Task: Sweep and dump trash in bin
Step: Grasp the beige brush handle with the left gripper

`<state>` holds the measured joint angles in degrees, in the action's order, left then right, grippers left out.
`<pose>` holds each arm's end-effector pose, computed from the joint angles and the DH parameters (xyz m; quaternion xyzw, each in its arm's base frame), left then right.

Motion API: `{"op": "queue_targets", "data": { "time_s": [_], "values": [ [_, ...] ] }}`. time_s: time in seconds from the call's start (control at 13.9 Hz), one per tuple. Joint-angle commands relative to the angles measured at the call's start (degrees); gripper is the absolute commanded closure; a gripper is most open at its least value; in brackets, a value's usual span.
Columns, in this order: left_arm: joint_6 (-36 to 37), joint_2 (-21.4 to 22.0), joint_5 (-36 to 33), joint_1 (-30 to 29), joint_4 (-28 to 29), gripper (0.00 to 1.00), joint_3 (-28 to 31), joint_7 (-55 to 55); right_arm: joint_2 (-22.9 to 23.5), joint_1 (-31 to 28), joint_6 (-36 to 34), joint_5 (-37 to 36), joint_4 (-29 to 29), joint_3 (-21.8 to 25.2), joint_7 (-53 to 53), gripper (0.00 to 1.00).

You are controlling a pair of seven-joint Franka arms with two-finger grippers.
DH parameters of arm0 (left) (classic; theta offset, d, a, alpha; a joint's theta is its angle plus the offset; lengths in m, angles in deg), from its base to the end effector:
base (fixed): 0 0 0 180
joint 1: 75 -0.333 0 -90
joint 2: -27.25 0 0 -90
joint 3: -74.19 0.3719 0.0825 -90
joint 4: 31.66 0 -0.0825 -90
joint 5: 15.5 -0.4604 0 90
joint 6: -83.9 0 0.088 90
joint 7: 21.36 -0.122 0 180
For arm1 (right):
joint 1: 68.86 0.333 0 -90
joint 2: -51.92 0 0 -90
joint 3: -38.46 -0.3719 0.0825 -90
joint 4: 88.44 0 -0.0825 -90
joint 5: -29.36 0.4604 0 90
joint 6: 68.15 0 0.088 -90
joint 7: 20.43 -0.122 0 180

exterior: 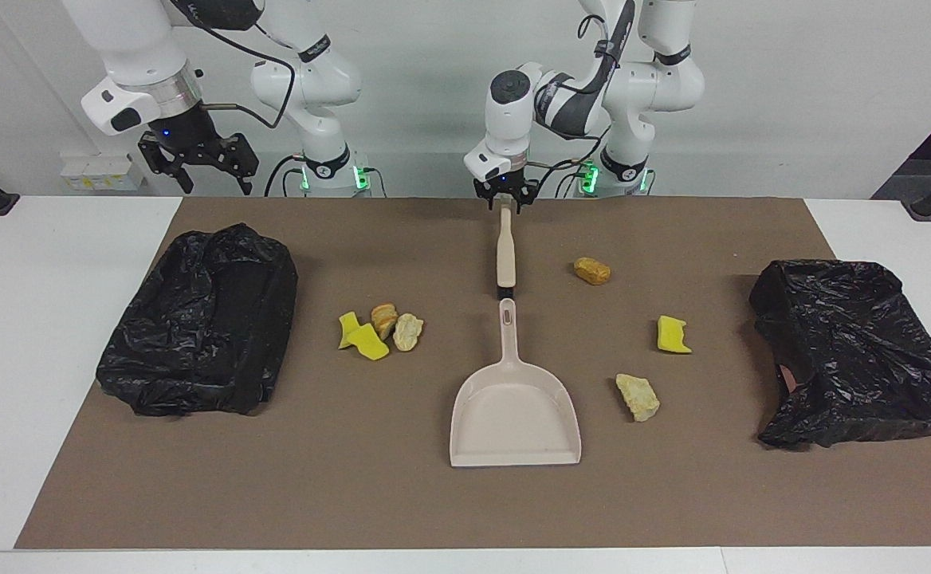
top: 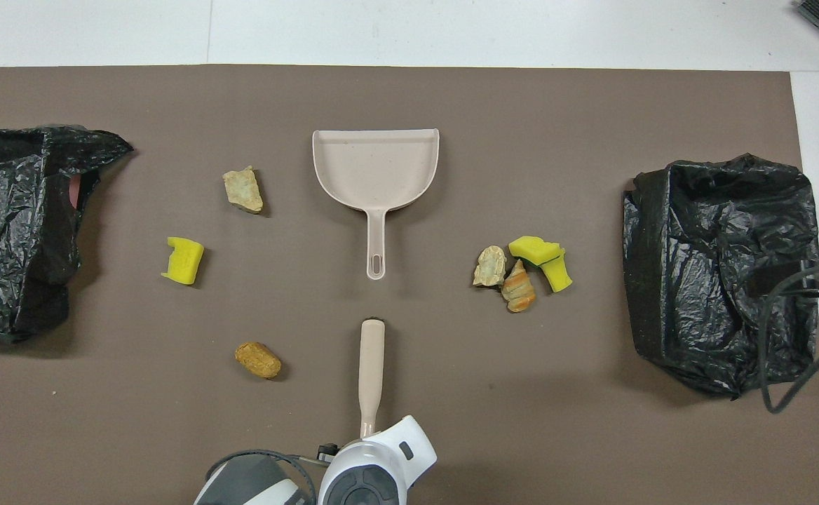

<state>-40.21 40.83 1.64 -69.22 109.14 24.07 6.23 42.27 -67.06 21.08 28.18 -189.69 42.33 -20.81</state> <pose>0.2700 -0.4139 0.3324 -0.9878 0.1413 0.0628 0.0185 0.5640 -0.0261 0.6573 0.9996 -0.0207 -0.0209 0.0043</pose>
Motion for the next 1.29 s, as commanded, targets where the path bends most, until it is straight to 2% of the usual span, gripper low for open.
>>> {"op": "queue_targets", "data": {
  "time_s": [0.0, 0.14, 0.22, 0.43, 0.57, 0.72, 0.86, 0.93, 1.08, 1.22],
  "values": [
    [-1.23, 0.22, 0.79, 0.64, 0.96, 0.61, 0.38, 0.54, -1.25, -0.57, 0.16, -0.32, -1.41, -0.53, 1.17, 0.0],
    [-0.27, 0.13, 0.79, 0.46, 0.7, 0.9, 0.55, 0.01, -1.25, -0.57, 0.16, -0.32, -1.41, -0.53, 1.17, 0.0],
    [-0.09, 0.13, 0.79, 0.72, 0.52, 1.0, 0.64, -0.08, -1.25, -0.57, 0.16, -0.32, -1.41, -0.62, 1.17, 0.0],
    [3.5, 0.92, -0.17, 0.2, -1.75, 1.0, 3.0, -0.78, -1.25, -0.22, 0.51, 0.12, -1.33, -0.88, 1.52, 0.0],
    [9.11, 1.71, -1.92, 0.9, -4.99, 1.0, 10.71, -2.97, -1.16, 0.05, 1.13, 0.38, -1.15, -2.72, 1.26, 0.0],
    [16.4, 3.2, -7.63, 0.81, -7.82, 1.0, 18.17, -5.17, -0.46, 0.05, 1.91, 0.56, -0.8, -4.04, -0.67, 0.0],
    [22.3, 4.79, -9.05, 0.9, -8.09, 1.0, 24.7, -4.83, 0.85, 0.05, 2.97, 0.91, -0.8, -6.67, -1.47, 0.0],
    [22.59, 4.88, -11.32, 0.29, -7.83, 1.0, 25.68, -4.74, 1.73, 0.05, 4.02, 2.22, -0.8, -8.42, -3.47, 0.0],
    [21.02, 3.22, -12.83, 0.29, -7.83, 1.0, 32.85, -4.65, 4.71, 0.14, 7.18, 3.11, -0.36, -13.33, -11.18, 0.0],
    [15.15, 1.37, -16.42, 0.37, -7.83, 1.0, 40.24, -5.44, 9.01, 0.14, 11.39, 2.41, 0.95, -18.7, -19.88, 0.0]
  ]
}}
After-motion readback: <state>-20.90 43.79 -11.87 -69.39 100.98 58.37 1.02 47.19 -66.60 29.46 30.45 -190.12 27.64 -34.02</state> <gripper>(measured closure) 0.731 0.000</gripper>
